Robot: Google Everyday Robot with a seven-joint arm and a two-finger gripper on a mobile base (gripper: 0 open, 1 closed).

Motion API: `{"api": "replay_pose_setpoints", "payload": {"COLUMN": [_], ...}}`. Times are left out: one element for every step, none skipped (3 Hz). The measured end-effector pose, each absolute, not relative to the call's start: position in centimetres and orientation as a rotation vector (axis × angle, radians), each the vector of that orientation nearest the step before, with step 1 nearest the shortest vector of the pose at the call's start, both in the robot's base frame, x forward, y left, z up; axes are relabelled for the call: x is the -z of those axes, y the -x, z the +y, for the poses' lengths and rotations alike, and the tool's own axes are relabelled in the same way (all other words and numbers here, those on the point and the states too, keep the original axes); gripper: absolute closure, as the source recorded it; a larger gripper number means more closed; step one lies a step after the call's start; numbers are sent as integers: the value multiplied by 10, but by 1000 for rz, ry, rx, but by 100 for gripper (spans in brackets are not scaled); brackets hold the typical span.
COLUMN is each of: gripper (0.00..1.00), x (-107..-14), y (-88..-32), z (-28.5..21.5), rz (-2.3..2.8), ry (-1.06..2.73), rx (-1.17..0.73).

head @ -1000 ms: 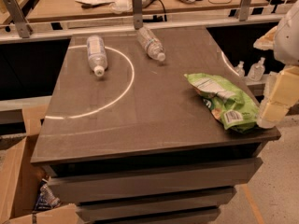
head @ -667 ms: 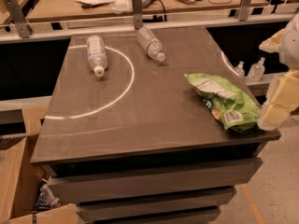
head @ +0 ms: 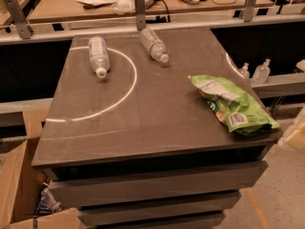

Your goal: Move green rice chip bag near water bottle

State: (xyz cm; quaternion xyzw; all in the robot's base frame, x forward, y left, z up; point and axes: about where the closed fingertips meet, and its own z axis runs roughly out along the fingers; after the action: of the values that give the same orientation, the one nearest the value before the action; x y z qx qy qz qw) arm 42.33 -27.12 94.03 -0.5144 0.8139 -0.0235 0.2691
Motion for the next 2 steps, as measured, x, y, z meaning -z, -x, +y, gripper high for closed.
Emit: {"api": "replay_pose_setpoints", "payload": {"gripper": [0, 0], "x": [-918, -895], "y": [-424, -428], "z": [-304, -322], "rz": [2137, 2084], "ry": [1212, 1094], "rx": [-1, -126]}}
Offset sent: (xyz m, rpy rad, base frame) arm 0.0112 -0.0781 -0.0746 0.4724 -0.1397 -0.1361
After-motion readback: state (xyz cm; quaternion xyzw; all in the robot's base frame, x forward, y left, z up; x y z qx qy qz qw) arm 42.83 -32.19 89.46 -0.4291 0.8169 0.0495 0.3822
